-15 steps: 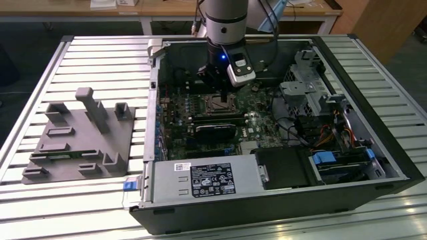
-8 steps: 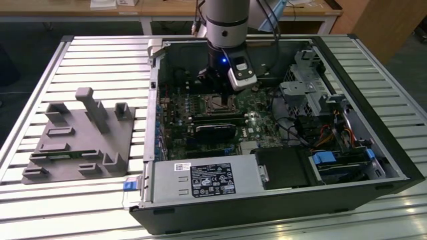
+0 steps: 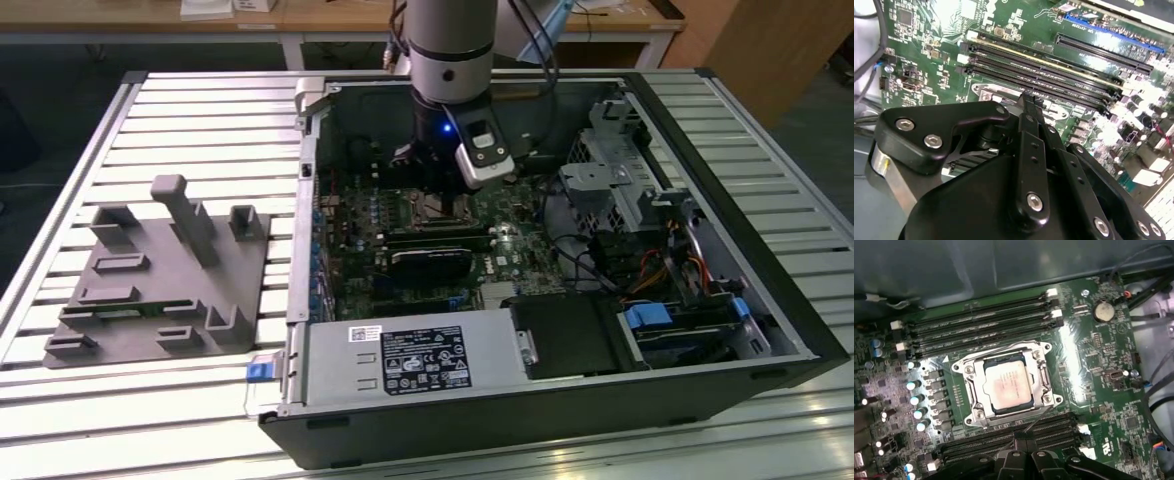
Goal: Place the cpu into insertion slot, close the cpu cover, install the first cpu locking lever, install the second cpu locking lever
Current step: 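Install the second cpu locking lever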
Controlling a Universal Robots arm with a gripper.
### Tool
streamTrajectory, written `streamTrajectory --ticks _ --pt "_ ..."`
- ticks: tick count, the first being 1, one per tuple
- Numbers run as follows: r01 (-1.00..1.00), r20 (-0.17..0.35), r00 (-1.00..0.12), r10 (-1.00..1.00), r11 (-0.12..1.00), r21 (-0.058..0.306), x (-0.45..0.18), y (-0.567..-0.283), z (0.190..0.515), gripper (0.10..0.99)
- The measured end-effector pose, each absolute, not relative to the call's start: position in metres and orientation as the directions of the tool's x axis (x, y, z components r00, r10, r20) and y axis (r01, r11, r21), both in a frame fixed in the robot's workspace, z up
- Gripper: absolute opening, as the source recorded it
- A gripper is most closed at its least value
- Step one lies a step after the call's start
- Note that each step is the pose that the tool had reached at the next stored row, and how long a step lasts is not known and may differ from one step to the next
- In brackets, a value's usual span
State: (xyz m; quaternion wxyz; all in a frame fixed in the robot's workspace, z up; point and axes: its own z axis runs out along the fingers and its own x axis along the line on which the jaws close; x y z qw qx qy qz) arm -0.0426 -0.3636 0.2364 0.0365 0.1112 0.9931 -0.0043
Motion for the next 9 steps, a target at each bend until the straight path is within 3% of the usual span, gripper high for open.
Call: streamTrajectory --ticks 9 --pt "0.171 -0.073 -0.983 0.171 0.985 0.003 -0.056 -0.364 0.226 0.106"
